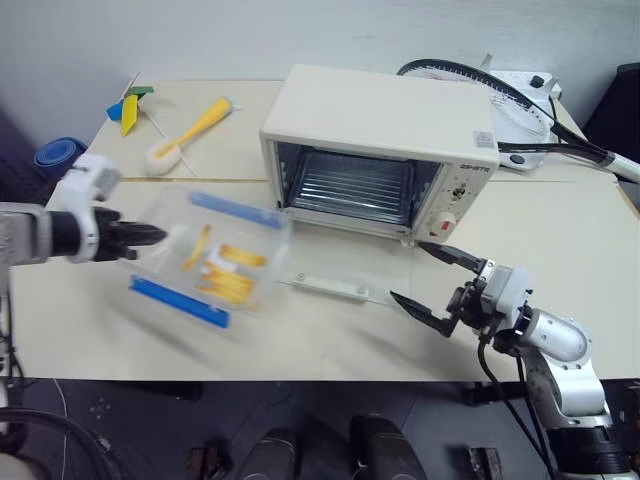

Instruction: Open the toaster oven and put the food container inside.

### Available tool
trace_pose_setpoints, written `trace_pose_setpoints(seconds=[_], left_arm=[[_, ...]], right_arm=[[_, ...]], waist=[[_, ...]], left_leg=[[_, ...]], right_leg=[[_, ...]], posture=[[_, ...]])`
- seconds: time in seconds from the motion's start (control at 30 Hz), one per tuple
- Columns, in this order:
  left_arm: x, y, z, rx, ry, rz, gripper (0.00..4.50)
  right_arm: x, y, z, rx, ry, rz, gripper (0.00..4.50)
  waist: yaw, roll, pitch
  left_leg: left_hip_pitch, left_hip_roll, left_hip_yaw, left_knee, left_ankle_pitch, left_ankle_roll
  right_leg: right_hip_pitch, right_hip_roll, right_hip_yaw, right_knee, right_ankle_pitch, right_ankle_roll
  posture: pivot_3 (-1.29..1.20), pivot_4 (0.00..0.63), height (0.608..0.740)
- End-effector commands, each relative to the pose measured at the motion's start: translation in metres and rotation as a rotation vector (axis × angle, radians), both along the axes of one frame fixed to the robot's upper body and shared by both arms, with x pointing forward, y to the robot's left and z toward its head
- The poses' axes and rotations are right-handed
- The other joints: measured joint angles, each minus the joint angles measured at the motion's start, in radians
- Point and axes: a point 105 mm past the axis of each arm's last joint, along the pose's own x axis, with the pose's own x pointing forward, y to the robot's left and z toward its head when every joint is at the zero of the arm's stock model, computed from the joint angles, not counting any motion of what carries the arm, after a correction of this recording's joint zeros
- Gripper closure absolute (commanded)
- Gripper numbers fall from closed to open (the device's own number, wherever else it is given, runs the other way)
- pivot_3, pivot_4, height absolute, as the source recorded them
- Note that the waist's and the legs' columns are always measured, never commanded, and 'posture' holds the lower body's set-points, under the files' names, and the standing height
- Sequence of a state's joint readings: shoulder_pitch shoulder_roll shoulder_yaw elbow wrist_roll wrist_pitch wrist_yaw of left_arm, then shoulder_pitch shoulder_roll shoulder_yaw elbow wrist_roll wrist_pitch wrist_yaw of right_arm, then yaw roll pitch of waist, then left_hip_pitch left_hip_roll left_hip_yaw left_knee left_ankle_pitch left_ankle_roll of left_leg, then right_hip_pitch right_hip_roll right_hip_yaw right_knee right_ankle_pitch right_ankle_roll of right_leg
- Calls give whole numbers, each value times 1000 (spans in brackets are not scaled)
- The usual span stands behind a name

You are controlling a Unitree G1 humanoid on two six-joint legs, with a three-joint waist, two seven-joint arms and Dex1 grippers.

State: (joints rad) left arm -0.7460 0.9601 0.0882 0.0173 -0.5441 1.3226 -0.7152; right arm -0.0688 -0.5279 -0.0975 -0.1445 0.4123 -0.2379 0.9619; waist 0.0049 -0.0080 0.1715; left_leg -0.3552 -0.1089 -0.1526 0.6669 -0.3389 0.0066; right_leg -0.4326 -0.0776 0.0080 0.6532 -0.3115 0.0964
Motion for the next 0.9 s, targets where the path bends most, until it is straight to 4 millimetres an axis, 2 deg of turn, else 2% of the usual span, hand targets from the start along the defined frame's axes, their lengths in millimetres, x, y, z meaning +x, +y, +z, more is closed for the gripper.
trace_pose_setpoints(seconds=[0.03, 0.13, 0.37, 0.43, 0.47, 0.67, 0.77, 0.83, 0.9], left_arm=[[8, -30, 11, -8, -66, -8, 4327], [18, -51, 6, -39, -80, 24, 4327], [39, -71, -2, -105, -99, 105, 4327], [42, -78, -1, -135, -102, 94, 3578], [42, -82, 0, -149, -100, 80, 3384], [44, -97, 2, -234, -72, 10, 1536], [37, -97, 16, -330, -93, -81, 1536], [34, -83, 22, -313, -150, -123, 1536], [28, -58, 27, -212, -301, -234, 1536]], right_arm=[[-5, -2, 11, 10, -48, -19, 0], [-8, -2, 13, 18, -54, -40, 0], [-13, -2, 13, 35, -54, -86, 0], [-14, -1, 13, 38, -53, -93, 0], [-15, 0, 14, 44, -57, -97, 0], [-19, 1, 26, 61, -54, -102, 0], [-23, 8, 30, 53, -4, -92, 0], [-29, 17, 28, 31, 59, -58, 0], [-35, 23, 18, -26, 148, -52, 0]], waist=[[0, -1, 0], [-9, -1, 0], [-3, -1, 0], [0, -1, 1], [2, -1, 1], [9, -1, 1], [8, -1, 0], [5, -1, 1], [-7, -1, 0]], left_leg=[[0, 0, 0, 1, 0, 0], [0, 0, 2, 0, 0, 0], [0, 1, 7, 0, 0, -1], [0, 0, 7, 1, 0, -1], [0, 0, 7, 1, 0, -1], [0, 0, 7, 1, 0, -1], [0, 0, 8, 1, 0, -1], [0, 1, 8, 1, 0, -1], [-1, 1, 10, 0, 0, -2]], right_leg=[[0, 0, 0, 0, 0, 0], [-1, 1, 1, 0, 0, 0], [-6, 1, 4, 2, 0, 0], [-6, 1, 4, 2, 0, 0], [-5, 1, 5, 2, 0, 0], [-6, 1, 5, 2, 0, 0], [-7, 1, 6, 3, 0, 0], [-7, 1, 6, 3, 0, 0], [-9, 2, 7, 3, 0, 0]], posture=[[0, 150, 740], [0, 150, 740], [0, 150, 740], [0, 150, 740], [0, 150, 740], [0, 150, 740], [0, 150, 740], [0, 150, 740], [0, 150, 740]])
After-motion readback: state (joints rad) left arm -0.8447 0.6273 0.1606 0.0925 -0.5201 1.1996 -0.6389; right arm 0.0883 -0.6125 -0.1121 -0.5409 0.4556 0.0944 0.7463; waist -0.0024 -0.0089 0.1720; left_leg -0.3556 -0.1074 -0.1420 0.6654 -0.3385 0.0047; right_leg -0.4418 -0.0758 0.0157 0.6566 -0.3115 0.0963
